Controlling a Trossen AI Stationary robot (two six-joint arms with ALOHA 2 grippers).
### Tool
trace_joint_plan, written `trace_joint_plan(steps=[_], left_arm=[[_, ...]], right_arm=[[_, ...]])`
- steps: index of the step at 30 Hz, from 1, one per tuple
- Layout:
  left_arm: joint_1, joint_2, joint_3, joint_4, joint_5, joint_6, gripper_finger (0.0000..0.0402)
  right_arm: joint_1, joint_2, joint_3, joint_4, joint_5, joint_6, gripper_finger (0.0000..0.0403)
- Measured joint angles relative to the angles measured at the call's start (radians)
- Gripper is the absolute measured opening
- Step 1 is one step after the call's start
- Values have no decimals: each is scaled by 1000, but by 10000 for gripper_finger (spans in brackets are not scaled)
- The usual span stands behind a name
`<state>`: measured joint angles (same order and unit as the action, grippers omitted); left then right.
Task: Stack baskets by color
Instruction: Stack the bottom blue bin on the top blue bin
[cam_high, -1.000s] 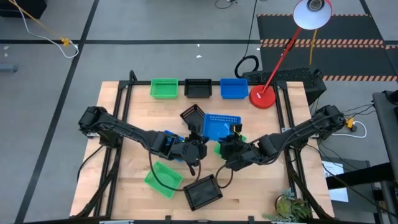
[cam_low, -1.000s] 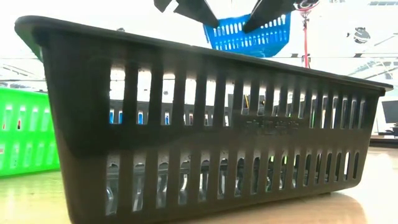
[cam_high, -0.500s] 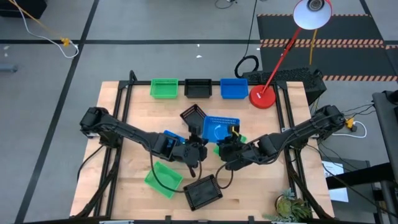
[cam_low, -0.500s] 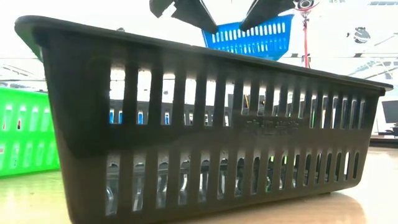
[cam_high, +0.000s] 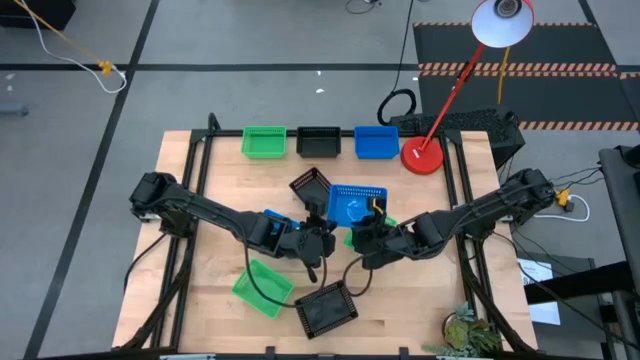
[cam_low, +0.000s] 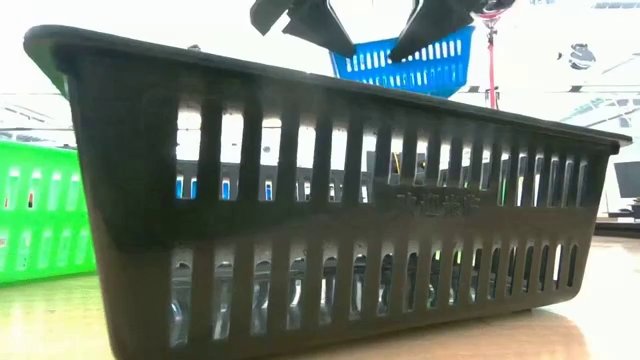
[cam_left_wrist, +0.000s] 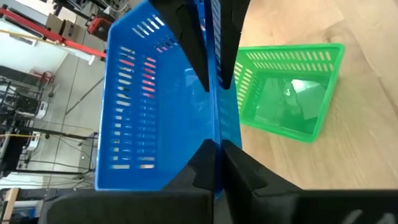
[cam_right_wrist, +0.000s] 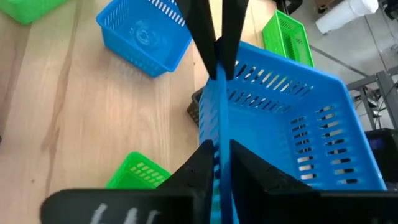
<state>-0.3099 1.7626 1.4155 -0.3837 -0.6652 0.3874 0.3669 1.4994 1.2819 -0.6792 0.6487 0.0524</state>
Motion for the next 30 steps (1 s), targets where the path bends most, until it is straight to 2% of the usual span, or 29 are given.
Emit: trace_joint_plan(steps=[4, 6, 10, 14, 20, 25, 30], left_arm=[[-1, 0, 0, -1, -1, 2, 9], [-1, 0, 0, -1, 0, -8, 24], [-2, 0, 0, 4, -8, -40, 73], [-22, -5, 0, 0, -91, -64, 130], [-69, -59, 0, -18, -139, -130, 187], [-66, -121, -3, -206, -151, -301, 184], [-29, -184, -100, -355, -148, -494, 156]], right_arm=[[0, 0, 0, 0, -2, 2, 6], [0, 0, 0, -1, -2, 0, 6], [-7, 0, 0, -10, -1, -10, 5], [-21, 0, 0, -29, -5, -21, 3], [-95, -9, 0, -47, -78, -103, 4], [-190, -45, -23, -44, -135, -214, 4], [-357, -107, -61, 16, -321, -354, 4]])
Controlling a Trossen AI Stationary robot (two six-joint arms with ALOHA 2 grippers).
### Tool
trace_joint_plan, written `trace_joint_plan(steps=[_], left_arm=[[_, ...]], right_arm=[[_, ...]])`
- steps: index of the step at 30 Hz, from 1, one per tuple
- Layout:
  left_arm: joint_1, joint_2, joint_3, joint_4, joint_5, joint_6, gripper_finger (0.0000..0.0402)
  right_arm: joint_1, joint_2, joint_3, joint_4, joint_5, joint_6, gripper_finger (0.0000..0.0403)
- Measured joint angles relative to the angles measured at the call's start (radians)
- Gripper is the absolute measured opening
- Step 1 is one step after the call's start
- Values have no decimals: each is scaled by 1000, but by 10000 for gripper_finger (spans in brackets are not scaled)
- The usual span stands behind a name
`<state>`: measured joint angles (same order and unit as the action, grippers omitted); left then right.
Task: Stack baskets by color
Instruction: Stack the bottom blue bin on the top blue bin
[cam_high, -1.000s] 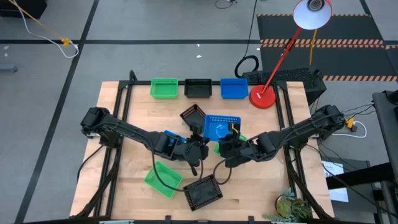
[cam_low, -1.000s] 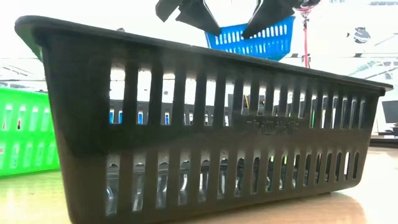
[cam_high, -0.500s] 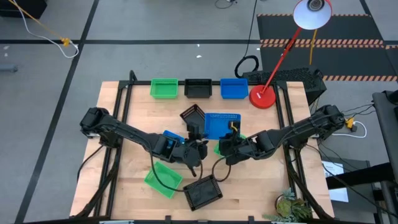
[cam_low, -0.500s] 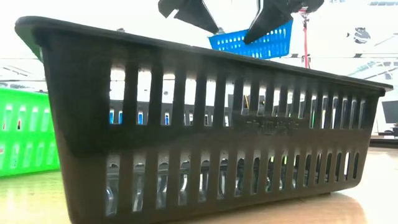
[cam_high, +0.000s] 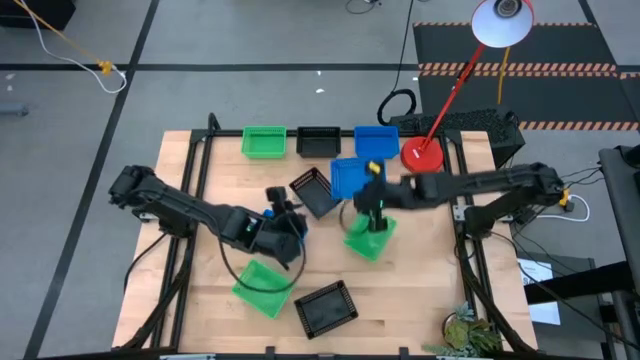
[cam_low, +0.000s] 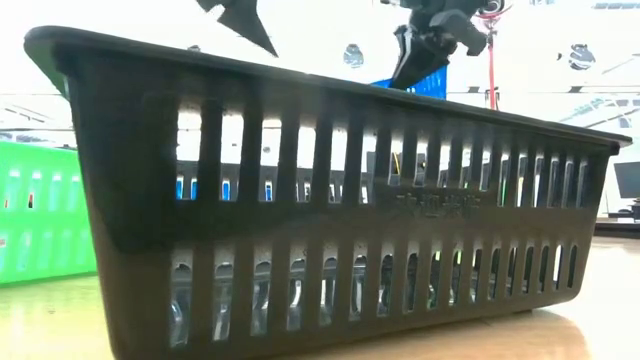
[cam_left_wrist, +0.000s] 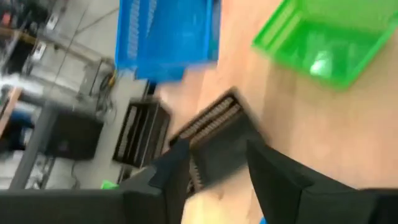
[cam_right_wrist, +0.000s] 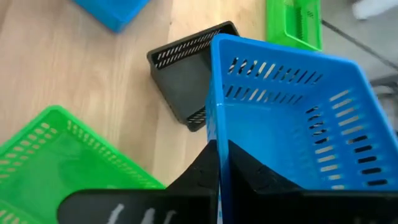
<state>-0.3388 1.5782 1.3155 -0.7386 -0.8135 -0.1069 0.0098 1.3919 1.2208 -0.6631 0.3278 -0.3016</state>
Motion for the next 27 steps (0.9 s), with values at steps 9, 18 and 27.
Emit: trace_joint_plan(steps=[9, 18, 27], left_arm=[[55, -183, -287, 119, 40, -68, 131], [64, -279, -378, 169, 65, -67, 131], [70, -277, -378, 228, 98, -39, 131]], right_arm=[[-350, -59, -57, 122, -353, -210, 4], [-616, -55, -58, 212, -602, -341, 4], [-782, -55, -58, 226, -756, -461, 4]])
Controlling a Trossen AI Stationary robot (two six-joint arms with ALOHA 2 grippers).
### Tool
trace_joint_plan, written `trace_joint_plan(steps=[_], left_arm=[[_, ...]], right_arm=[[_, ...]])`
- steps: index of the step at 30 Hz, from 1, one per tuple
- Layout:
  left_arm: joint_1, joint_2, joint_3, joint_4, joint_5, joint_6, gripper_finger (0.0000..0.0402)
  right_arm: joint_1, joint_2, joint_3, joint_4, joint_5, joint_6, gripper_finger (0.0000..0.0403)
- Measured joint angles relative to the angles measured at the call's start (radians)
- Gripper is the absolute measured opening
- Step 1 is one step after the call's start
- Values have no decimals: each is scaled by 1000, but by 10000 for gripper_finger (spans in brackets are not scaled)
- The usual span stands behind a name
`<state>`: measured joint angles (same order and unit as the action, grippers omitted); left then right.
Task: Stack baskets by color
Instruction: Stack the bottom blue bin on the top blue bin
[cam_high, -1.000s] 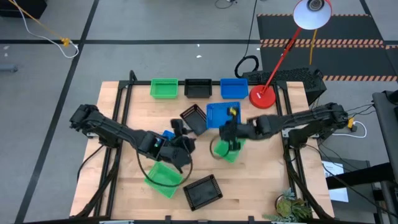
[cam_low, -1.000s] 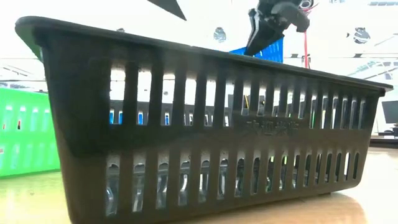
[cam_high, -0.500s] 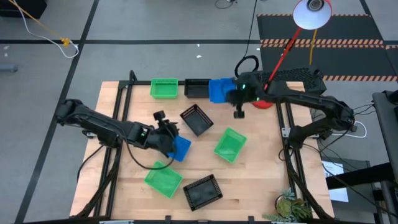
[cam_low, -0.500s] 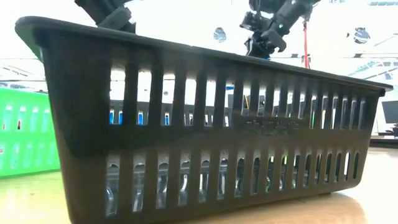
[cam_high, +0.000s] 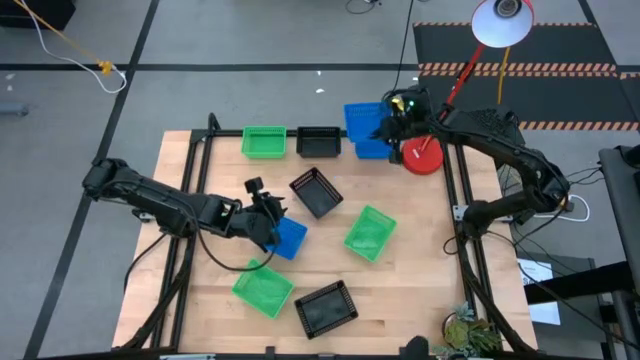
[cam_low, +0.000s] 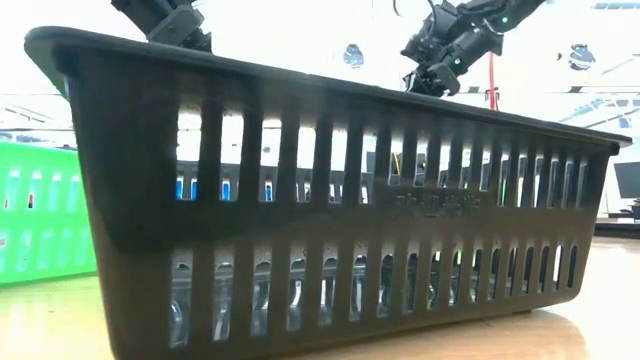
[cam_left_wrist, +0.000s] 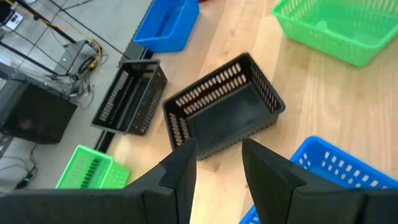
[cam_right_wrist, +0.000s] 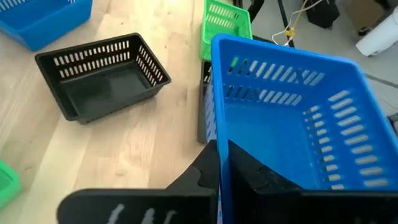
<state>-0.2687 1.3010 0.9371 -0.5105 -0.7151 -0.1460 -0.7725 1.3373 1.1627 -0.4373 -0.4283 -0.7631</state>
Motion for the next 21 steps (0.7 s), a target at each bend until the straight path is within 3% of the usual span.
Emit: trace_joint_plan(steps=[8, 21], left_arm=[[2, 0, 0, 32, 4, 59, 131], [42, 1, 0, 98, 34, 122, 131]], right_arm=[[-91, 40, -15, 24, -101, -31, 4], [-154, 53, -244, 281, -150, -26, 4]])
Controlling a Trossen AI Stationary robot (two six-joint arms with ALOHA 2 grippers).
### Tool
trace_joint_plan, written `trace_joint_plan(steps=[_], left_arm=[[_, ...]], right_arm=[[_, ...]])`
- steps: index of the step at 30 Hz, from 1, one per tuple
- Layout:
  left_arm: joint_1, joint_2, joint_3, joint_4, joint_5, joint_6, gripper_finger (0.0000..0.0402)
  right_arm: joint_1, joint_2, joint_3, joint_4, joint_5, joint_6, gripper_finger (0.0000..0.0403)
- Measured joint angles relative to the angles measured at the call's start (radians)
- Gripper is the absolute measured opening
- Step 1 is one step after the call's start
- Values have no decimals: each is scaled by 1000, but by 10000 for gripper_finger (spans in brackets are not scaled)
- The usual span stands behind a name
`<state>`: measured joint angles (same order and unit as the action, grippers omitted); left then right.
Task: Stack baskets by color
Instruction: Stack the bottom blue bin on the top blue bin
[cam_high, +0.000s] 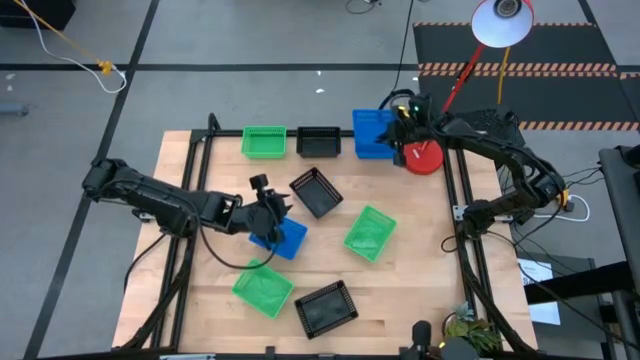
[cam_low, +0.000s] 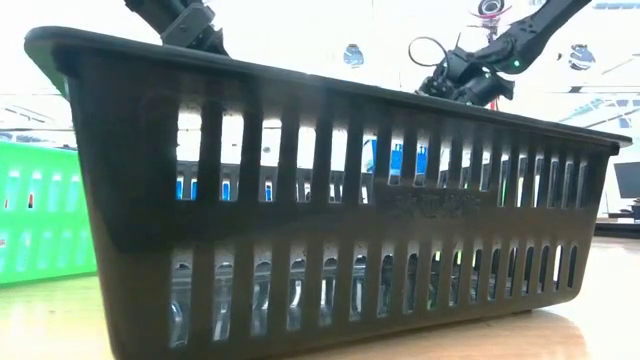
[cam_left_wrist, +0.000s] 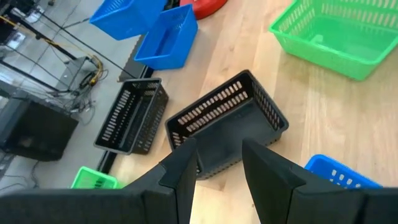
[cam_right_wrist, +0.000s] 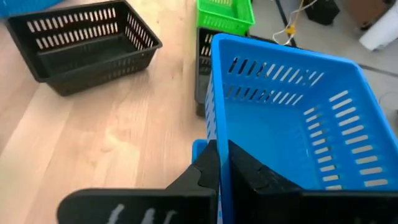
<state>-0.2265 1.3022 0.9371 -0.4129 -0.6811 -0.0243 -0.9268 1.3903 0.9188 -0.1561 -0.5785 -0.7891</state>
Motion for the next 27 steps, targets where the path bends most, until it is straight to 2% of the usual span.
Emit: trace_joint_plan(steps=[7, 14, 21, 27], left_arm=[[29, 0, 0, 53, 55, 29, 131], [41, 0, 0, 112, 57, 79, 131], [49, 0, 0, 154, 104, 99, 131], [49, 0, 0, 157, 105, 108, 131]], right_arm=[[-18, 0, -56, 41, 0, -6, 4], [-30, 1, -107, 109, 2, -19, 4], [-39, 64, -123, 153, 2, -25, 4], [-38, 106, -123, 194, 20, -38, 4]])
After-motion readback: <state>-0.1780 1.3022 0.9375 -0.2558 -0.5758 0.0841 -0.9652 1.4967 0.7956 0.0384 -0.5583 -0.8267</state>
